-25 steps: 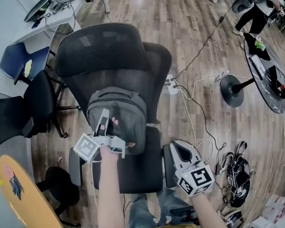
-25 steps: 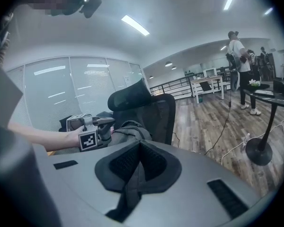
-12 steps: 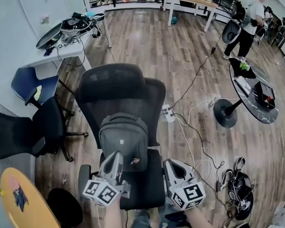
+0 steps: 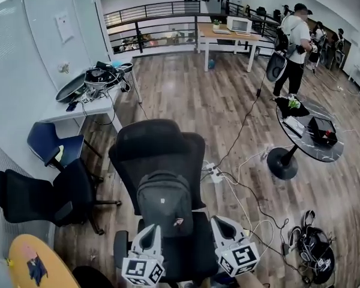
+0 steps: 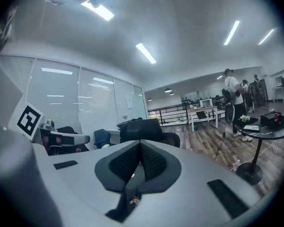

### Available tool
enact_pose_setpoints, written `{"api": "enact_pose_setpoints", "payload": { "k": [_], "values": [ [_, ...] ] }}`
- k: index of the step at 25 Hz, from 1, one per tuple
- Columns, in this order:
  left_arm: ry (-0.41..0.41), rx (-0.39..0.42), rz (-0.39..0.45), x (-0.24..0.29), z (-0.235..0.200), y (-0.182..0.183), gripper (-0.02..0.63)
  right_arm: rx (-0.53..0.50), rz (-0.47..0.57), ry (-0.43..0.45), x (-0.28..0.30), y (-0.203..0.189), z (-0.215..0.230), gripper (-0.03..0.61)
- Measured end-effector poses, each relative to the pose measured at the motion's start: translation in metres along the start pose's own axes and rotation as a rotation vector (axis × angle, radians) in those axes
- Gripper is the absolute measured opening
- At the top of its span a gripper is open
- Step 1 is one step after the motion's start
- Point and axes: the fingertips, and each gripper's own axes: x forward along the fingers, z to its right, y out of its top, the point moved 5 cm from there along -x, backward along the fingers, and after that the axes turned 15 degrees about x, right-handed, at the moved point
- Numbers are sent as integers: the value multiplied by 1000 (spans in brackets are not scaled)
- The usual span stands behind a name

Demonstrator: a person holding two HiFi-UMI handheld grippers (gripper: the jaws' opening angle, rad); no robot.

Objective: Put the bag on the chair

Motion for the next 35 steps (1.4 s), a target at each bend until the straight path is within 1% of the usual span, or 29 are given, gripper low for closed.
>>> {"api": "enact_pose_setpoints", "payload": {
  "k": [3, 6, 8, 10, 11, 13, 15, 17, 22, 28, 35],
  "values": [
    [4, -27, 2, -6, 6, 1, 21, -13, 9, 7, -8, 4, -5, 12],
    [7, 9, -4, -10, 5, 3, 21, -26, 22, 2, -12, 3, -13, 12],
    [-4, 28, 16, -13, 5, 3, 21, -42, 26, -2, -15, 4, -15, 11],
    [-24, 30, 43, -15, 5, 4, 21, -50, 28, -11, -18, 4, -13, 11],
    [-21, 31, 40, -14, 3, 3, 21, -50, 27, -18, -18, 5, -11, 11],
    [-1, 36, 9, -10, -3, -4, 21, -47, 20, -37, -19, 6, -6, 12],
    [2, 31, -16, -7, -7, -10, 21, -49, 12, -48, -18, 7, -2, 12],
    [-4, 26, -16, -8, -10, -13, 21, -56, 6, -53, -18, 5, 0, 11],
    [13, 21, -25, -6, -15, -14, 21, -70, -8, -51, -16, 1, 0, 12],
    [-10, 22, -27, 1, -6, -10, 21, -61, -22, -35, -14, -2, 2, 12],
    [-8, -2, -41, 12, -2, -19, 22, -58, -27, -19, -9, -3, 7, 12]
  ]
}}
